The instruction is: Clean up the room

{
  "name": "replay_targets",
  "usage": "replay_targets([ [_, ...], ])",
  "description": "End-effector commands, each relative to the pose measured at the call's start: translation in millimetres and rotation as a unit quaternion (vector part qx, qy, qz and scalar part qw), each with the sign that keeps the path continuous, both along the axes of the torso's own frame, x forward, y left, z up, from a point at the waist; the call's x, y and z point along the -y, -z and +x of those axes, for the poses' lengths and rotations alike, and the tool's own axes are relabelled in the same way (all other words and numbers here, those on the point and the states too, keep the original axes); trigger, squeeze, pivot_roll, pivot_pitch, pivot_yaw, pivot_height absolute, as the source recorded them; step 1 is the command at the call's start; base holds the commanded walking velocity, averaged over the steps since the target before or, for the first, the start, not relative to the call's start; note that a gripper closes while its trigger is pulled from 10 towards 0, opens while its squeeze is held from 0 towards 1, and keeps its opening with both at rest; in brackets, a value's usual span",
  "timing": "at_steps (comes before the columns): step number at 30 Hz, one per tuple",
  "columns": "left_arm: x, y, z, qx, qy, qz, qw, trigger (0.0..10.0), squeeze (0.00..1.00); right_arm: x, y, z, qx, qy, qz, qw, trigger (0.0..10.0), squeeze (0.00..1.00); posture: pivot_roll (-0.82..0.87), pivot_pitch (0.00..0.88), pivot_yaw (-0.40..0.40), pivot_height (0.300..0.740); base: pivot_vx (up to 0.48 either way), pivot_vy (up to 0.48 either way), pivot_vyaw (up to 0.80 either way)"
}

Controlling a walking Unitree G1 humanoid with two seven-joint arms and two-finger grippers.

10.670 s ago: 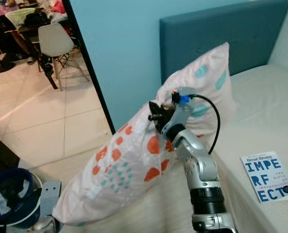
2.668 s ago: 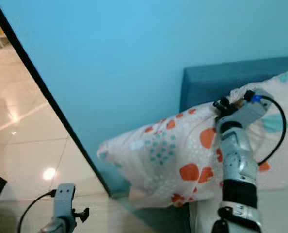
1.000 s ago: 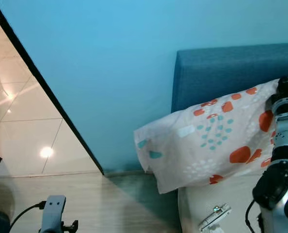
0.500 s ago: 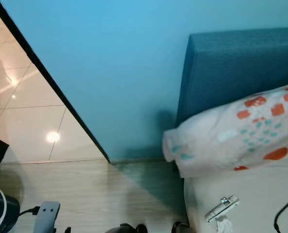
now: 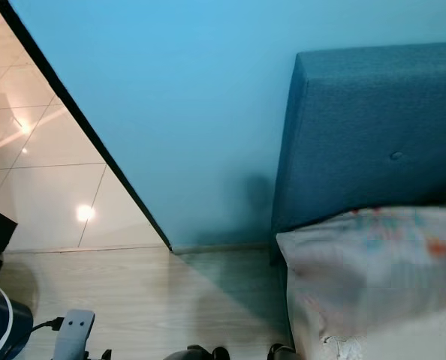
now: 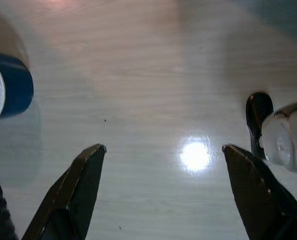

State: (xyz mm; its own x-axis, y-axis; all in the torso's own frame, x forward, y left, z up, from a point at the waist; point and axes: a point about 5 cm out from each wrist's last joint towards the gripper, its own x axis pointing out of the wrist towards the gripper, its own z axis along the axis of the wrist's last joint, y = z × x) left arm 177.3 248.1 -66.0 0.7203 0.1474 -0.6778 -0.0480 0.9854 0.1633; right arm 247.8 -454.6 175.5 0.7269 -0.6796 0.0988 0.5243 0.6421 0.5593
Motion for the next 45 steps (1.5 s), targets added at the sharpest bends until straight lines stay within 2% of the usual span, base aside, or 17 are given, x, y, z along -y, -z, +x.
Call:
replay_targets([
  [1, -4.7, 4, -10.2, -0.024, -0.001, 0.005, 1.000, 10.0, 0.00, 4.2, 12, -11.4, -0.020, 0.030, 0.010, 0.999, 10.0, 1.00, 0.05, 0.248, 0.087, 0.740, 0.000, 0.000, 0.00],
  [4, -4.4, 3, -7.2, -0.023, 0.000, 0.005, 1.000, 10.0, 0.00, 8.6, 16, -19.5, -0.047, 0.052, 0.002, 0.998, 10.0, 1.00, 0.05, 0.243, 0.087, 0.740, 0.000, 0.000, 0.00],
  [9, 5.4, 0, 6.6, -0.012, 0.002, -0.010, 1.000, 10.0, 0.00, 9.5, 29, -28.7, -0.163, 0.076, -0.045, 0.983, 10.0, 1.00, -0.01, 0.207, 0.083, 0.740, 0.000, 0.000, 0.00],
  [13, 9.9, -3, 15.0, 0.001, -0.001, -0.021, 1.000, 10.0, 0.00, 7.0, 36, -29.5, -0.200, 0.077, -0.058, 0.975, 10.0, 1.00, -0.02, 0.198, 0.081, 0.740, 0.000, 0.000, 0.00],
  [14, 10.6, -6, 22.1, 0.014, -0.009, -0.030, 0.999, 10.0, 0.00, 3.9, 41, -28.0, -0.214, 0.072, -0.058, 0.972, 10.0, 0.66, -0.03, 0.182, 0.075, 0.740, 0.000, 0.000, 0.00],
  [15, 9.9, -13, 33.3, 0.039, -0.020, -0.049, 0.998, 10.0, 0.00, -2.2, 49, -25.2, -0.228, 0.061, -0.055, 0.970, 10.0, 0.00, -0.04, 0.172, 0.069, 0.740, 0.000, 0.000, 0.00],
  [19, 10.3, -26, 51.1, 0.079, -0.029, -0.085, 0.993, 10.0, 0.00, -13.2, 63, -20.0, -0.246, 0.041, -0.042, 0.967, 10.0, 0.00, -0.05, 0.159, 0.061, 0.740, 0.000, 0.000, 0.00],
  [21, 20.4, -45, 75.7, 0.133, 0.028, -0.156, 0.978, 10.0, 0.00, -28.6, 78, -12.6, -0.261, 0.025, -0.028, 0.964, 10.0, 0.00, -0.06, 0.139, 0.054, 0.740, 0.000, 0.000, -0.71],
  [24, 27.6, -53, 84.2, 0.151, 0.072, -0.189, 0.968, 10.0, 0.00, -34.0, 83, -10.1, -0.268, 0.021, -0.025, 0.963, 10.0, 0.00, -0.06, 0.136, 0.053, 0.740, 0.000, 0.000, -0.71],
  [26, 45.9, -67, 93.0, 0.168, 0.194, -0.241, 0.936, 10.0, 0.00, -37.7, 86, -7.7, -0.282, 0.029, -0.017, 0.959, 10.0, 0.00, -0.06, 0.116, 0.046, 0.740, 0.000, 0.000, -0.69],
  [27, 45.9, -67, 93.0, 0.168, 0.194, -0.241, 0.936, 10.0, 0.00, -37.7, 86, -7.7, -0.282, 0.029, -0.017, 0.959, 10.0, 0.00, -0.06, 0.116, 0.046, 0.740, 0.000, 0.000, -0.69],
  [28, 59.9, -76, 95.9, 0.168, 0.280, -0.272, 0.905, 10.0, 0.00, -37.4, 87, -7.2, -0.297, 0.040, -0.012, 0.954, 10.0, 0.00, -0.06, 0.110, 0.043, 0.740, 0.000, 0.000, -0.69],
  [34, 77.2, -84, 102.0, 0.172, 0.326, -0.306, 0.878, 10.0, 0.00, -43.2, 87, -0.1, -0.306, 0.028, -0.012, 0.952, 10.0, 0.00, -0.08, 0.084, 0.032, 0.740, 0.000, 0.000, -0.69],
  [37, 82.0, -81, 106.5, 0.162, 0.300, -0.297, 0.892, 10.0, 0.00, -50.3, 91, 4.6, -0.315, 0.013, -0.010, 0.949, 10.0, 0.00, -0.08, 0.077, 0.030, 0.740, 0.000, 0.000, -0.70],
  [38, 82.9, -73, 106.6, 0.148, 0.260, -0.275, 0.914, 10.0, 0.00, -59.6, 99, 8.0, -0.325, -0.002, -0.007, 0.946, 10.0, 0.00, -0.08, 0.072, 0.028, 0.740, 0.000, 0.000, -0.70],
  [39, 84.7, -68, 104.9, 0.141, 0.237, -0.277, 0.921, 10.0, 0.00, -64.7, 103, 9.7, -0.329, -0.010, -0.005, 0.944, 10.0, 0.00, -0.08, 0.069, 0.028, 0.740, 0.000, 0.000, -0.70],
  [45, 90.6, -58, 98.3, 0.120, 0.200, -0.287, 0.929, 10.0, 0.00, -76.2, 110, 13.8, -0.334, -0.024, -0.001, 0.942, 10.0, 0.00, -0.08, 0.069, 0.030, 0.740, -0.044, 0.000, -0.70],
])
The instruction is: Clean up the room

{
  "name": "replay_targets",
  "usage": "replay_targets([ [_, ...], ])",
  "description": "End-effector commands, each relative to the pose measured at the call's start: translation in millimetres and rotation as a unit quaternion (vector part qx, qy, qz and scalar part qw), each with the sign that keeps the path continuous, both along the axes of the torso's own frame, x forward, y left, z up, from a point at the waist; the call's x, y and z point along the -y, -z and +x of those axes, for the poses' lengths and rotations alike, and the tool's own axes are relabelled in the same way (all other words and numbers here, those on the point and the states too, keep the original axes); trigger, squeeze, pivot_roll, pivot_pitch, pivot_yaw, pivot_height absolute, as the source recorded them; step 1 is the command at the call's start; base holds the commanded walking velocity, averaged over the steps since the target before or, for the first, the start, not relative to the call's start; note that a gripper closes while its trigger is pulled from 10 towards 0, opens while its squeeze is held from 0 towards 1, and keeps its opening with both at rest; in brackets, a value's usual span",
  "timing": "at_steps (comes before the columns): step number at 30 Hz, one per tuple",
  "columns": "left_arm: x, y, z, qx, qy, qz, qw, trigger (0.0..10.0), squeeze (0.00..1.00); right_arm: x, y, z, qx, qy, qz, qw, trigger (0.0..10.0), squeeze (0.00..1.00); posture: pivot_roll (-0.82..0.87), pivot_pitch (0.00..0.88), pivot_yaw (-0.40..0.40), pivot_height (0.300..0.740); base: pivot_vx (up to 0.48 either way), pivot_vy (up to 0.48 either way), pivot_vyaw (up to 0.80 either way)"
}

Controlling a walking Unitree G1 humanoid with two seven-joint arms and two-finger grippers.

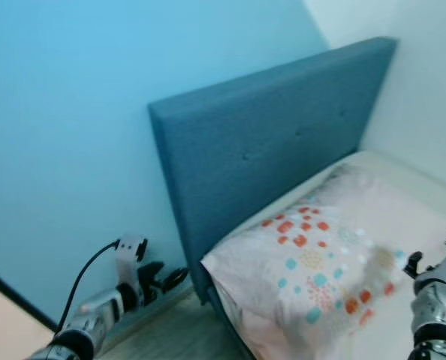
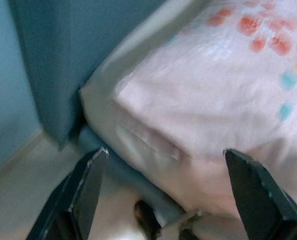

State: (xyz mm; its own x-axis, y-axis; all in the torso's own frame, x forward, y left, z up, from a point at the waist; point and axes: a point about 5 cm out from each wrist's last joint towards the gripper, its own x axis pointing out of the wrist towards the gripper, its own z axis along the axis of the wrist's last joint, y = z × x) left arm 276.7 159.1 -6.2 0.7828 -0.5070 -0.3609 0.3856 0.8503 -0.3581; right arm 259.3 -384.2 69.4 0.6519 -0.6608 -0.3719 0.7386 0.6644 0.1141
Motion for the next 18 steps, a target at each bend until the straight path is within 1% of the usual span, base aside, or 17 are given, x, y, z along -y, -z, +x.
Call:
replay_targets([
  [1, 4.3, 5, -3.6, -0.020, -0.001, 0.000, 1.000, 10.0, 0.00, -9.4, 5, 4.0, -0.009, -0.011, 0.008, 1.000, 10.0, 0.00, -0.08, 0.068, 0.030, 0.740, -0.480, 0.000, -0.69],
  [4, 8.6, 7, -6.3, -0.028, 0.009, -0.009, 1.000, 10.0, 0.00, -13.4, 7, 6.0, -0.011, -0.014, 0.011, 1.000, 10.0, 0.00, -0.08, 0.068, 0.031, 0.740, -0.477, 0.000, -0.70],
  [6, 7.7, 5, -4.0, -0.017, 0.002, -0.004, 1.000, 10.0, 0.00, -14.9, 7, 7.3, -0.010, -0.016, 0.012, 1.000, 10.0, 0.00, -0.08, 0.066, 0.033, 0.740, -0.388, 0.000, -0.69],
  [7, 5.9, 4, -1.8, -0.012, -0.010, 0.004, 1.000, 10.0, 0.00, -15.6, 7, 8.1, -0.010, -0.017, 0.013, 1.000, 10.0, 0.00, -0.08, 0.066, 0.035, 0.740, 0.000, 0.000, -0.69],
  [8, 5.9, 4, -1.8, -0.012, -0.010, 0.004, 1.000, 10.0, 0.00, -15.6, 7, 8.1, -0.010, -0.017, 0.013, 1.000, 10.0, 0.00, -0.08, 0.066, 0.035, 0.740, 0.000, 0.000, -0.69],
  [10, 1.1, 1, 3.6, -0.004, -0.041, 0.021, 0.999, 10.0, 0.00, -17.1, 6, 9.7, -0.006, -0.020, 0.014, 1.000, 10.0, 0.00, -0.08, 0.061, 0.038, 0.740, 0.000, 0.000, -0.70],
  [11, 1.1, 1, 3.6, -0.004, -0.041, 0.021, 0.999, 10.0, 0.00, -17.1, 6, 9.7, -0.006, -0.020, 0.014, 1.000, 10.0, 0.00, -0.08, 0.061, 0.038, 0.740, 0.000, 0.000, -0.70],
  [13, -3.1, -3, 9.8, 0.002, -0.074, 0.029, 0.997, 10.0, 0.00, -20.7, 6, 12.9, 0.000, -0.026, 0.016, 1.000, 10.0, 0.00, -0.08, 0.058, 0.042, 0.740, 0.000, 0.000, -0.69],
  [18, -5.7, -8, 15.1, 0.011, -0.097, 0.038, 0.994, 10.0, 0.00, -25.4, 6, 16.0, 0.005, -0.035, 0.017, 0.999, 10.0, 0.00, -0.08, 0.056, 0.044, 0.740, 0.000, 0.000, -0.70],
])
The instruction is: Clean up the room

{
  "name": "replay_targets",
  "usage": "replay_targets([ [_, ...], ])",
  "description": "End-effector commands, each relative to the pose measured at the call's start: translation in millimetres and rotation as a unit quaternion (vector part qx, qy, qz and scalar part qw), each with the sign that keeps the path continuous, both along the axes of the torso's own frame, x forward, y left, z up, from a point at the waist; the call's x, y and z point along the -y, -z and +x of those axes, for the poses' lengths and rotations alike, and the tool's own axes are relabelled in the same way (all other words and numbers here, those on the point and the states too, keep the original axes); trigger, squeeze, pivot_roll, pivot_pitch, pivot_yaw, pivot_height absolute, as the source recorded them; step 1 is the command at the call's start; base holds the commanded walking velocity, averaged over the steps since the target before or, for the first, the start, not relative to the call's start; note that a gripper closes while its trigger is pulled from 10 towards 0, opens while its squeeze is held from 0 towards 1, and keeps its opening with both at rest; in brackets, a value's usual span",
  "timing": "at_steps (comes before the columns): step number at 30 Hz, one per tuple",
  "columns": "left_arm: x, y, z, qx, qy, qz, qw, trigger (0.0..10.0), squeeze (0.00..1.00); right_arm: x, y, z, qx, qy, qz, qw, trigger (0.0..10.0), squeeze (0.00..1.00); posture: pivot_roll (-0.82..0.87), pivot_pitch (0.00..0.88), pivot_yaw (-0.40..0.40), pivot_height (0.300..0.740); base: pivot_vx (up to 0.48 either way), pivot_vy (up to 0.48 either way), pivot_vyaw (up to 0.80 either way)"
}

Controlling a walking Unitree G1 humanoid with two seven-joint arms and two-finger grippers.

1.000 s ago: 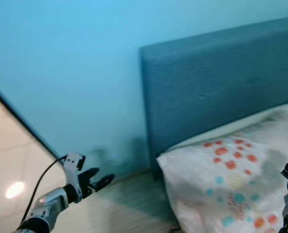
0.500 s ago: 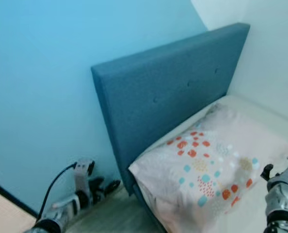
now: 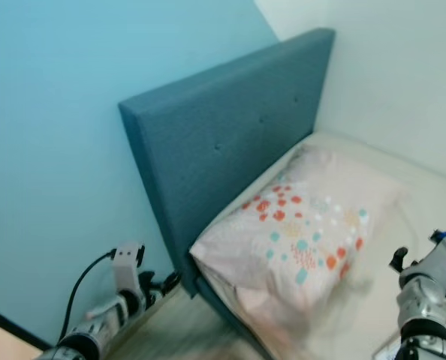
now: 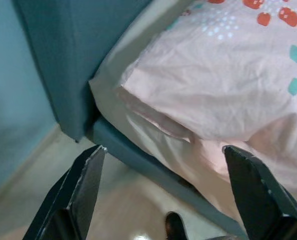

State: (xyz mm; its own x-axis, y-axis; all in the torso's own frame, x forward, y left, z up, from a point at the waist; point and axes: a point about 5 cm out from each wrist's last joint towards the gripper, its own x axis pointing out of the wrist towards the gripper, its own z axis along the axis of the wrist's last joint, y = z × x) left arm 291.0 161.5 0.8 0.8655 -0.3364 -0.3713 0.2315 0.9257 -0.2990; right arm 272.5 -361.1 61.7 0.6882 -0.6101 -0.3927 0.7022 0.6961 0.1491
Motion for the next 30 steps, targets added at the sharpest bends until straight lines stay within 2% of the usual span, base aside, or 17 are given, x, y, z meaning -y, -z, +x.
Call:
replay_targets([
  [1, -4.3, -3, 4.4, 0.007, -0.019, 0.022, 1.000, 10.0, 0.00, -5.8, -1, 4.5, 0.003, -0.014, -0.003, 1.000, 10.0, 0.00, -0.08, 0.054, 0.045, 0.740, 0.000, 0.000, -0.69],
  [6, -5.2, -12, 13.7, 0.022, -0.044, 0.054, 0.997, 10.0, 0.00, -16.5, 2, 9.8, 0.010, -0.030, 0.004, 0.999, 10.0, 0.00, -0.08, 0.054, 0.045, 0.740, 0.000, 0.000, -0.70],
  [15, -2.7, -15, 18.3, 0.026, -0.060, 0.087, 0.994, 10.0, 0.00, -26.3, 2, 15.6, 0.024, -0.046, 0.010, 0.999, 10.0, 0.00, -0.08, 0.054, 0.052, 0.740, 0.000, 0.000, -0.70],
  [20, -6.5, -15, 20.1, 0.018, -0.095, 0.120, 0.988, 10.0, 0.00, -38.9, 0, 21.7, 0.046, -0.078, 0.008, 0.996, 10.0, 0.00, -0.09, 0.057, 0.055, 0.740, 0.000, 0.000, -0.70],
  [21, -11.9, -15, 20.7, 0.015, -0.116, 0.140, 0.983, 10.0, 0.00, -43.0, 0, 23.4, 0.053, -0.089, 0.010, 0.995, 10.0, 0.00, -0.09, 0.061, 0.057, 0.740, 0.000, 0.000, -0.69],
  [24, -17.3, -17, 21.9, 0.012, -0.143, 0.146, 0.979, 10.0, 0.00, -48.1, 0, 25.5, 0.060, -0.102, 0.011, 0.993, 10.0, 0.00, -0.09, 0.062, 0.057, 0.740, 0.000, 0.000, -0.69],
  [26, -26.5, -22, 25.7, 0.012, -0.182, 0.151, 0.971, 10.0, 0.00, -62.1, 0, 30.5, 0.072, -0.138, 0.013, 0.988, 10.0, 0.00, -0.09, 0.066, 0.058, 0.740, 0.000, 0.000, -0.70],
  [27, -33.6, -27, 29.2, 0.017, -0.201, 0.167, 0.965, 10.0, 0.00, -78.4, 1, 35.5, 0.085, -0.175, 0.020, 0.981, 10.0, 0.00, -0.09, 0.066, 0.059, 0.740, 0.000, 0.000, -0.70],
  [29, -35.0, -28, 29.8, 0.019, -0.205, 0.172, 0.963, 10.0, 0.00, -81.8, 1, 36.4, 0.088, -0.183, 0.022, 0.979, 10.0, 0.00, -0.09, 0.066, 0.059, 0.740, 0.000, 0.000, -0.70],
  [30, -37.9, -29, 30.3, 0.018, -0.212, 0.176, 0.961, 10.0, 0.00, -90.4, 2, 39.1, 0.092, -0.203, 0.025, 0.975, 10.0, 0.00, -0.10, 0.066, 0.062, 0.740, 0.000, 0.000, -0.69],
])
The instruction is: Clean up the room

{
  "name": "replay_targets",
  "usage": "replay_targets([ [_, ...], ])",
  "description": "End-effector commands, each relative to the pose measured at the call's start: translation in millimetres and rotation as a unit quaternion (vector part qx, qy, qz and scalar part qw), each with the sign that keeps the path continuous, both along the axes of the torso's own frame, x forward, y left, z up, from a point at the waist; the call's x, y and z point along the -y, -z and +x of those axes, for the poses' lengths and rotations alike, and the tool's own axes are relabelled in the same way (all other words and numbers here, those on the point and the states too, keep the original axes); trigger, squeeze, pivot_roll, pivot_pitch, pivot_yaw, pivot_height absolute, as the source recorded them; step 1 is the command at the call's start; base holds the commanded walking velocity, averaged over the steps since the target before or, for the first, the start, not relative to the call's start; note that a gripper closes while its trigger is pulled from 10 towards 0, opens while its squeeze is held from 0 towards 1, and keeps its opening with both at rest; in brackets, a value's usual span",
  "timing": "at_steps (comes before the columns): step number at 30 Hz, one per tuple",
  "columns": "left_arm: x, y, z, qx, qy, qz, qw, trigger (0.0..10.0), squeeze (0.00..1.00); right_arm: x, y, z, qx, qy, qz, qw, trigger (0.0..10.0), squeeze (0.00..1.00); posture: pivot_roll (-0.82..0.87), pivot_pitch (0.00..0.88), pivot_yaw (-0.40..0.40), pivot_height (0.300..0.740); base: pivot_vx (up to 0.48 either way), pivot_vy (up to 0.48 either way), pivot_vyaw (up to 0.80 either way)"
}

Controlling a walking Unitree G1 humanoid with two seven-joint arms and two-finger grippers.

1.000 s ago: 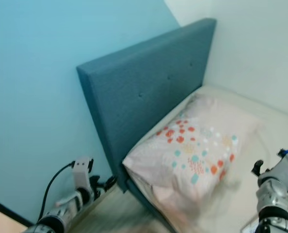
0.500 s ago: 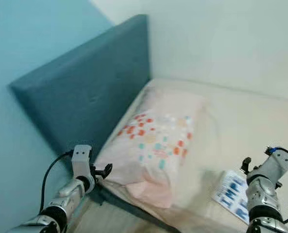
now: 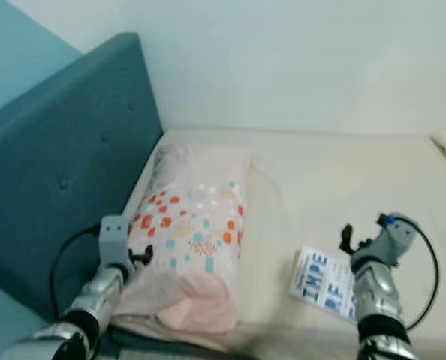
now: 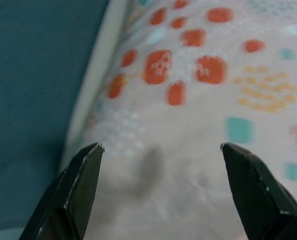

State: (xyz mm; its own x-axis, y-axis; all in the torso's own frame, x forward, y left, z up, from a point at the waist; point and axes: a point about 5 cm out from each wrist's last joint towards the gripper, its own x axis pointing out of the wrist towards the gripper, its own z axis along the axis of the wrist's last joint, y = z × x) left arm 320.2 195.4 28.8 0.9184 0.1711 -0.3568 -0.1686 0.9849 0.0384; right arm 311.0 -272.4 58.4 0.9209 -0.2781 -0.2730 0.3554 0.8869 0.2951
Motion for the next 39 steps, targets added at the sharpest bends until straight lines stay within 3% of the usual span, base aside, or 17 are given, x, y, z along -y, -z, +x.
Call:
replay_targets([
  [1, -6.5, -2, 1.2, -0.006, -0.014, 0.011, 1.000, 10.0, 0.00, -11.0, -2, 3.1, 0.009, -0.038, -0.007, 0.999, 10.0, 0.00, -0.10, 0.066, 0.063, 0.740, 0.000, 0.000, -0.70],
  [2, -6.5, -2, 1.2, -0.006, -0.014, 0.011, 1.000, 10.0, 0.00, -11.0, -2, 3.1, 0.009, -0.038, -0.007, 0.999, 10.0, 0.00, -0.10, 0.066, 0.063, 0.740, 0.000, 0.000, -0.70],
  [3, -14.4, -2, 0.3, -0.011, -0.033, 0.021, 0.999, 10.0, 0.00, -38.6, 2, 7.0, 0.010, -0.109, -0.018, 0.994, 10.0, 0.00, -0.11, 0.064, 0.061, 0.740, 0.000, 0.000, -0.70],
  [4, -17.9, -2, -0.6, -0.013, -0.041, 0.024, 0.999, 10.0, 0.00, -49.6, 4, 7.0, 0.007, -0.135, -0.022, 0.991, 10.0, 0.00, -0.11, 0.064, 0.061, 0.740, 0.000, 0.000, -0.70],
  [7, -25.0, 1, -4.1, -0.022, -0.061, 0.025, 0.998, 10.0, 0.00, -68.8, 15, 3.1, -0.011, -0.175, -0.027, 0.984, 10.0, 0.00, -0.11, 0.063, 0.057, 0.740, 0.000, 0.000, -0.70],
  [13, -27.0, 4, -7.4, -0.027, -0.065, 0.024, 0.997, 10.0, 0.00, -76.1, 22, -0.8, -0.025, -0.192, -0.031, 0.981, 10.0, 0.00, -0.11, 0.061, 0.051, 0.740, 0.000, 0.000, -0.70],
  [18, -27.7, 17, -19.6, -0.053, -0.063, 0.028, 0.996, 10.0, 0.00, -85.3, 26, -6.7, -0.030, -0.215, -0.033, 0.976, 10.0, 0.00, -0.12, 0.064, 0.047, 0.740, 0.000, 0.000, -0.70],
  [27, -40.0, 14, -19.7, -0.048, -0.090, 0.001, 0.995, 10.0, 0.00, -88.9, 24, -8.6, -0.025, -0.229, -0.045, 0.972, 10.0, 0.00, -0.11, 0.072, 0.043, 0.740, 0.000, 0.000, -0.70],
  [33, -48.1, 15, -20.7, -0.069, -0.121, -0.013, 0.990, 10.0, 0.00, -86.4, 20, -7.6, -0.010, -0.214, -0.049, 0.975, 10.0, 0.00, -0.12, 0.076, 0.045, 0.740, 0.000, 0.000, 0.00],
  [39, -50.8, 13, -20.2, -0.065, -0.133, -0.013, 0.989, 10.0, 0.00, -82.2, 16, -8.1, -0.001, -0.206, -0.048, 0.977, 10.0, 0.00, -0.12, 0.081, 0.049, 0.740, -0.480, 0.000, 0.00],
])
